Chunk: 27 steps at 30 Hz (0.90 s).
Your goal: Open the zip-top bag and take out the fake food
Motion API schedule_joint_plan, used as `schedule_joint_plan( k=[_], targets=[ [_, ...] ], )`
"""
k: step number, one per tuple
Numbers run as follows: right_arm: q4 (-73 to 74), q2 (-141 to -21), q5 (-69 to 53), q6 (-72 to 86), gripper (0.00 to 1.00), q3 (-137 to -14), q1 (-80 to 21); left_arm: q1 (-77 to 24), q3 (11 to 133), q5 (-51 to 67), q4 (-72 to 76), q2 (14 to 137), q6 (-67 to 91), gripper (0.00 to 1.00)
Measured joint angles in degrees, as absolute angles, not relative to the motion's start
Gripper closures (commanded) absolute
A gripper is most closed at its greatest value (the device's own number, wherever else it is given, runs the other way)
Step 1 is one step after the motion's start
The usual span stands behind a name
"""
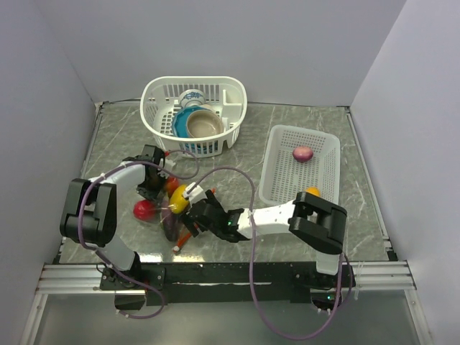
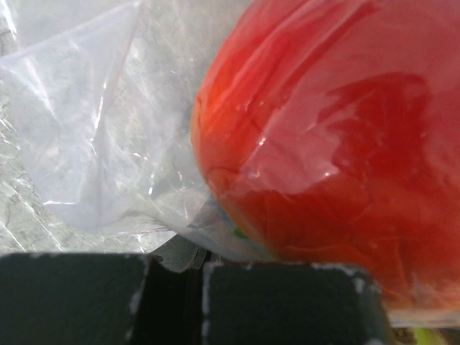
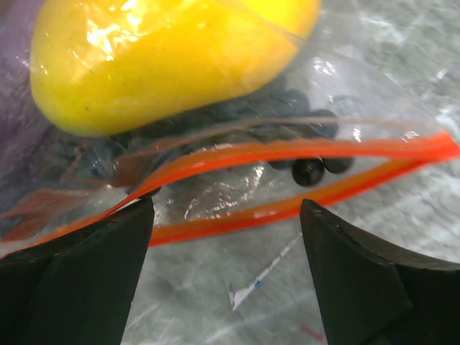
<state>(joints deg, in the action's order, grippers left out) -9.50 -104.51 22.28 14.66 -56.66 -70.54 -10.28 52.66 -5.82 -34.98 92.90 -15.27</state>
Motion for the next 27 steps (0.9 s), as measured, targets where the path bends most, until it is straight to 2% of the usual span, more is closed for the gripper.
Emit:
schedule_joint_plan(
  k=[16,24,27],
  targets=[
    [-11.07,-109.78,18.57,9.41,0.00,-66.59,-70.13,-15.92,54.78,-6.28,-35.33,94.80,-13.63,0.99],
    [-11.09,-112.73,15.29,11.79,0.08,-66.04,-68.95,-16.56,54.78,-6.00,-35.22,94.83,-13.65,0.99],
    [-12.03,-112.71,14.70,12.80,0.17,-65.01,-68.97,-16.60,54.78,-6.02,-35.20,94.83,-13.65,0.99]
  ],
)
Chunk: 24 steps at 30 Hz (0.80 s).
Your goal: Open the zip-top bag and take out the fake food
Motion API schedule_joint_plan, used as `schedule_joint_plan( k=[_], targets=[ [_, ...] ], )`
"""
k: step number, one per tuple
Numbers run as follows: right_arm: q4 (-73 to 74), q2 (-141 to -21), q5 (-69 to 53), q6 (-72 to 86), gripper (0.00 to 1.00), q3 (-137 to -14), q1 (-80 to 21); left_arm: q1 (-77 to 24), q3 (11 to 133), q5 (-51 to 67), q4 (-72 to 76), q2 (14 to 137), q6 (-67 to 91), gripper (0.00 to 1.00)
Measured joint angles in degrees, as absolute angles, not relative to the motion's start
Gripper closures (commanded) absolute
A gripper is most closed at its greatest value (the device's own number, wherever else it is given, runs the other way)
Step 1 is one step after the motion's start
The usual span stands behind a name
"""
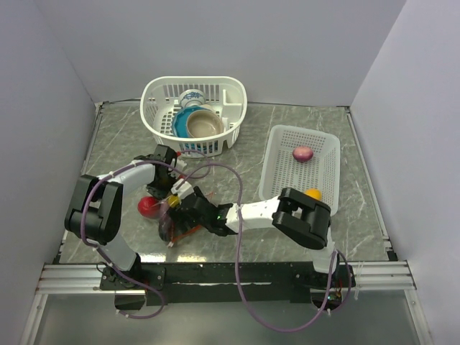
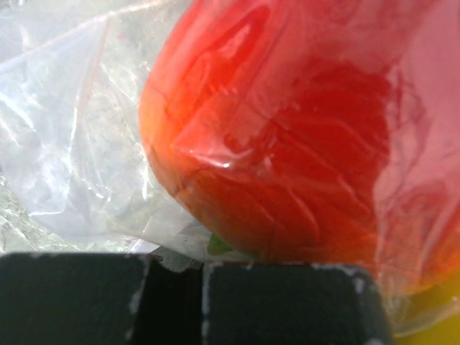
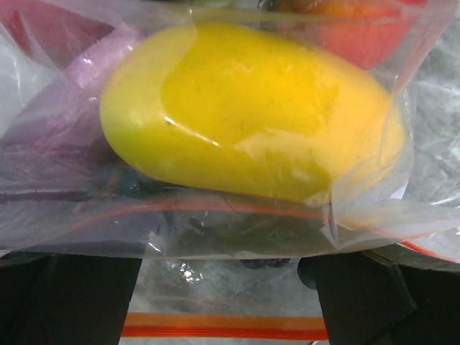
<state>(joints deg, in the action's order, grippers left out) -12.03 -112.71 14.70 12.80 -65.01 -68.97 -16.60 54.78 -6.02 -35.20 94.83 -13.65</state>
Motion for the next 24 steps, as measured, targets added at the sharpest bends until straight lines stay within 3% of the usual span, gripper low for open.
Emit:
schedule_joint_plan(
  k=[4,5,7,8,9,24],
  targets=[
    [-13.23,-112.64,14.44,14.04,0.43,-63.96,-68.97,-16.60,54.78,-6.04,-35.20,94.85,-13.65,0.99],
    [-13.58,-112.57,14.46,14.52,0.56,-63.68,-68.95,-16.60,54.78,-6.04,-35.20,94.85,-13.65,0.99],
    [-14.15,-112.16,14.50,15.22,0.69,-63.02,-68.95,-16.62,54.78,-6.07,-35.18,94.85,-13.65,0.99],
    [-14.52,-111.59,14.68,15.46,0.87,-62.57,-68.97,-16.62,54.76,-6.09,-35.16,94.85,-13.65,0.99],
    [-14.57,-110.76,14.74,15.97,0.92,-61.95,-68.97,-16.64,54.76,-6.13,-35.14,94.85,-13.65,0.99],
    [-7.55,-84.73,18.26,22.20,0.97,-44.93,-69.01,-15.73,55.24,-7.42,-34.68,95.74,-13.63,0.99]
  ],
)
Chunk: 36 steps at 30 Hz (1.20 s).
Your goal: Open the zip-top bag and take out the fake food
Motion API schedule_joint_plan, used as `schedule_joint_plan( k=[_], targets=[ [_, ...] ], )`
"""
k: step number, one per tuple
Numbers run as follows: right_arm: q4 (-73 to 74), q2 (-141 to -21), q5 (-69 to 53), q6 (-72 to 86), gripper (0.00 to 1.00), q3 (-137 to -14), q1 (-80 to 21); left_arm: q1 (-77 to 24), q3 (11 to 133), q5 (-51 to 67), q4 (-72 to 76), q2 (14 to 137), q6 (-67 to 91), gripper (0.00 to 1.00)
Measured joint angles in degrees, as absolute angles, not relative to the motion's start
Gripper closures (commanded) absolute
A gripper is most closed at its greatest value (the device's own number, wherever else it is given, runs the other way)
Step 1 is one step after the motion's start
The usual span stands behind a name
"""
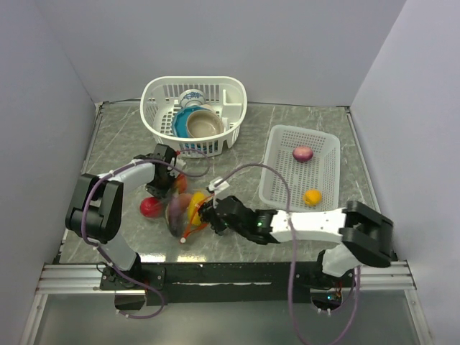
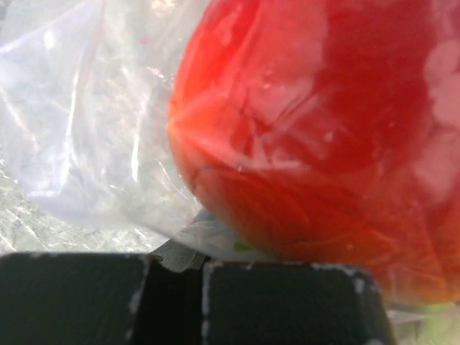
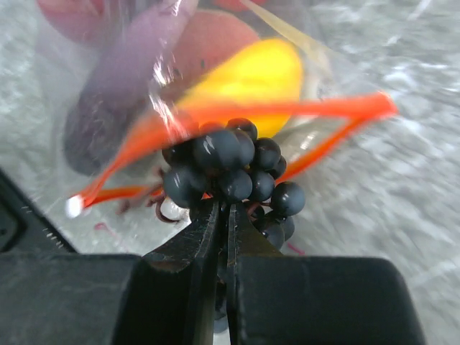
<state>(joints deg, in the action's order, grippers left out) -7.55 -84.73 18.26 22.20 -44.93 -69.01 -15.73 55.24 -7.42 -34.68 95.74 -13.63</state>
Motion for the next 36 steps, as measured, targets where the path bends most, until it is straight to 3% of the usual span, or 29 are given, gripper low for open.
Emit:
schedule_joint_plan(
  k=[8,15,17,18,21,28,33,36],
  targets=[
    [1.41,-62.33,25.87,24.25,1.00,-38.59,-67.40,-14.37,55.53,-7.29,-34.35,95.85,-13.61,0.99],
    [11.11,-50.61,38.52,27.90,1.00,-38.57,-47.31,-13.85,58.52,-2.55,-39.79,95.77,-12.16,0.99],
    [14.68,-50.85,40.95,29.50,0.78,-38.57,-40.21,-14.31,60.62,-0.49,-42.33,95.18,-11.51,0.99],
    [15.70,-51.18,41.47,29.95,0.52,-38.57,-38.33,-14.52,61.30,0.16,-42.98,94.78,-11.27,0.99],
    [19.03,-53.98,41.52,31.77,0.00,-39.22,-34.35,-15.29,62.70,1.76,-44.03,93.08,-10.94,0.99],
    [22.50,-58.61,38.83,31.48,0.00,-43.51,-35.11,-15.62,60.34,2.02,-43.48,92.53,-10.83,0.99],
    [24.38,-59.51,41.85,29.63,0.01,-48.51,-48.36,-15.62,57.65,0.75,-41.89,93.54,-11.00,0.99],
    [22.04,-60.45,40.93,28.71,0.14,-48.29,-58.33,-15.62,56.12,-1.04,-39.72,94.74,-11.29,0.99]
  ],
)
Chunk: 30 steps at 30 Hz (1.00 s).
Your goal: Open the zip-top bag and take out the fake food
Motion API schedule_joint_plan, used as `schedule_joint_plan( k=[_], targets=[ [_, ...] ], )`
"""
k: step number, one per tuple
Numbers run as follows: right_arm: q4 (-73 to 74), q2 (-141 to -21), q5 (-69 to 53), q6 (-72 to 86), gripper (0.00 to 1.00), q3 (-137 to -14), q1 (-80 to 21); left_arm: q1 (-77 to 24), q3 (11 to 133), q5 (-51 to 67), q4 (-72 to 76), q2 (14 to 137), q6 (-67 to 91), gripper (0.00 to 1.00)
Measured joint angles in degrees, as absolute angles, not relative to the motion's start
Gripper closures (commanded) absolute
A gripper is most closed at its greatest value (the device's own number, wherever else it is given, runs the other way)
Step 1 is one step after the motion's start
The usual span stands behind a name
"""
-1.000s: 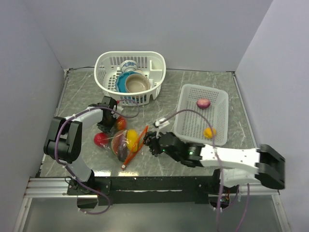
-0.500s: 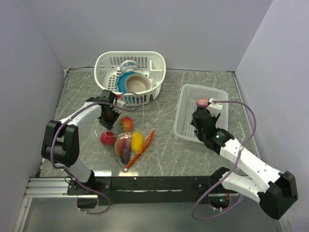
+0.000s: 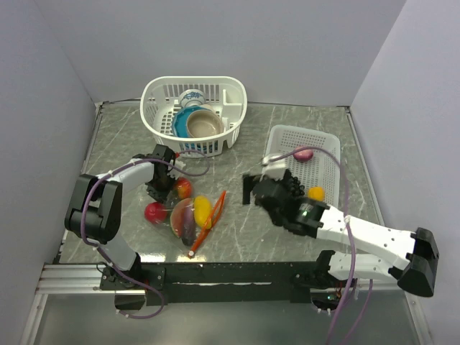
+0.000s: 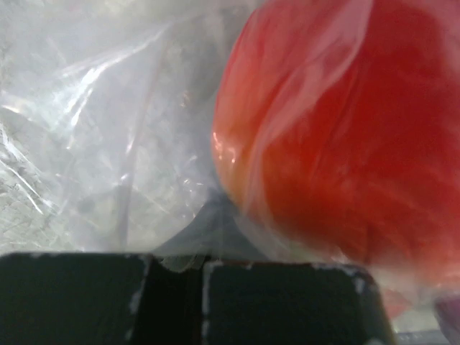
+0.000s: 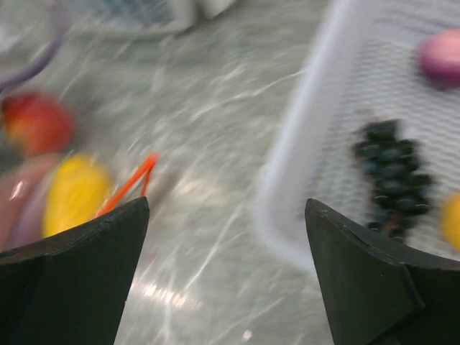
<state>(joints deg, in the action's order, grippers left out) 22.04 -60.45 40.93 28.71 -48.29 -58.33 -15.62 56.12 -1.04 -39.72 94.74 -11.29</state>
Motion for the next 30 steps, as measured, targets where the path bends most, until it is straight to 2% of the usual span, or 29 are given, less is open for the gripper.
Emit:
schedule_joint_plan(
  k=[3,11,17,19,30],
  targets=[
    [17.28,-63.70,39.13,28.64,0.19,-45.45,-65.84,-15.66,55.51,-3.01,-38.35,95.39,-11.31,0.99],
    [8.34,-82.56,35.20,28.42,0.13,-43.40,-75.09,-16.08,56.51,-6.57,-37.60,96.99,-11.33,0.99],
    [3.31,-91.20,32.71,26.63,0.07,-48.56,-75.75,-16.23,55.96,-7.92,-36.42,96.66,-11.55,0.99],
    [1.13,-92.66,31.79,26.04,0.00,-49.93,-75.75,-16.25,55.35,-8.45,-35.55,96.23,-11.81,0.99],
    [-3.88,-101.84,29.26,25.45,0.00,-55.59,-75.68,-16.25,55.02,-8.80,-34.92,95.85,-12.49,0.99]
  ],
)
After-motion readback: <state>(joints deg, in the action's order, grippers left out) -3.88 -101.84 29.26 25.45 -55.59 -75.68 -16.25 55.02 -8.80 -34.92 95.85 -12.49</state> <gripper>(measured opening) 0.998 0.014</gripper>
